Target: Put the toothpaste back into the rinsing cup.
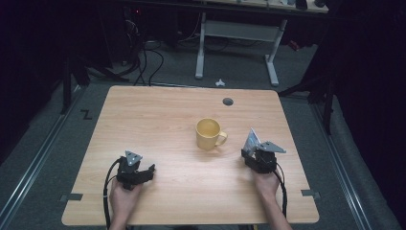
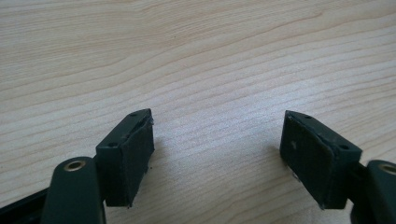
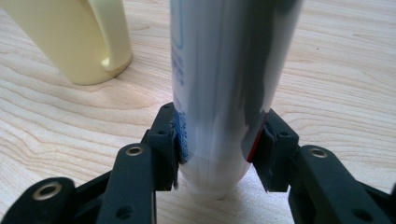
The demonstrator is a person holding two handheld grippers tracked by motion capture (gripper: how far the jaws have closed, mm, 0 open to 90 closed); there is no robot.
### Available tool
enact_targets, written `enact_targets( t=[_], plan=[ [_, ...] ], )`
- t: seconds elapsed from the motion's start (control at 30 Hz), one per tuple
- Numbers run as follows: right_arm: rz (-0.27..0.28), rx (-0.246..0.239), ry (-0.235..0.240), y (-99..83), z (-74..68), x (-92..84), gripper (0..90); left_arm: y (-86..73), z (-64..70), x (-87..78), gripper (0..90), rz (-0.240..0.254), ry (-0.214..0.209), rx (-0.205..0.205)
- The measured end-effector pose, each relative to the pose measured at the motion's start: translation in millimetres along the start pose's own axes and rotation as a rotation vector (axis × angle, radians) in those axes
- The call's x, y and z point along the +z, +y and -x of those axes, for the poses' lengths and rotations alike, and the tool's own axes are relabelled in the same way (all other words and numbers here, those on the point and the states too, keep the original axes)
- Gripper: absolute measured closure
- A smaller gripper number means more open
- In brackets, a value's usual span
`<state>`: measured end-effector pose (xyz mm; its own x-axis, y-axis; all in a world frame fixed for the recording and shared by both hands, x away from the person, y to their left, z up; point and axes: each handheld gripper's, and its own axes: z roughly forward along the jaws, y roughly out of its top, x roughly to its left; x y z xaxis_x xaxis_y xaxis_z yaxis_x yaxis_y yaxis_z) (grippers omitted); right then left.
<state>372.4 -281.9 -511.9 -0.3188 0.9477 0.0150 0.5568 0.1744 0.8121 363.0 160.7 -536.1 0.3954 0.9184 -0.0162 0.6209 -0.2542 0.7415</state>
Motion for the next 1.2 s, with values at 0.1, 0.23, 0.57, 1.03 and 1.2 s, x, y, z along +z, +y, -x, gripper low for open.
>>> enact_targets(
  t=[0.1,0.23,0.57,1.03,1.2],
  plan=[
    [0.001,-0.002,-0.004,0.1,-0.6,-0.2,58.7,0.0,0.0,0.0,26.4,0.000,0.000,0.000],
    [0.008,-0.002,0.001,0.4,0.4,-0.1,59.6,0.0,-0.1,0.0,26.4,0.000,-0.001,-0.001],
    [0.018,0.008,0.028,0.6,-0.2,-0.2,60.5,0.0,-0.1,0.0,26.4,0.000,-0.001,0.000],
    [0.039,0.011,0.075,3.2,2.2,-8.3,60.9,0.1,0.0,0.2,26.4,0.001,0.000,-0.001],
    [0.036,0.025,0.087,3.2,3.7,-10.4,60.9,0.1,-0.1,0.2,26.4,0.001,0.000,-0.001]
  ],
)
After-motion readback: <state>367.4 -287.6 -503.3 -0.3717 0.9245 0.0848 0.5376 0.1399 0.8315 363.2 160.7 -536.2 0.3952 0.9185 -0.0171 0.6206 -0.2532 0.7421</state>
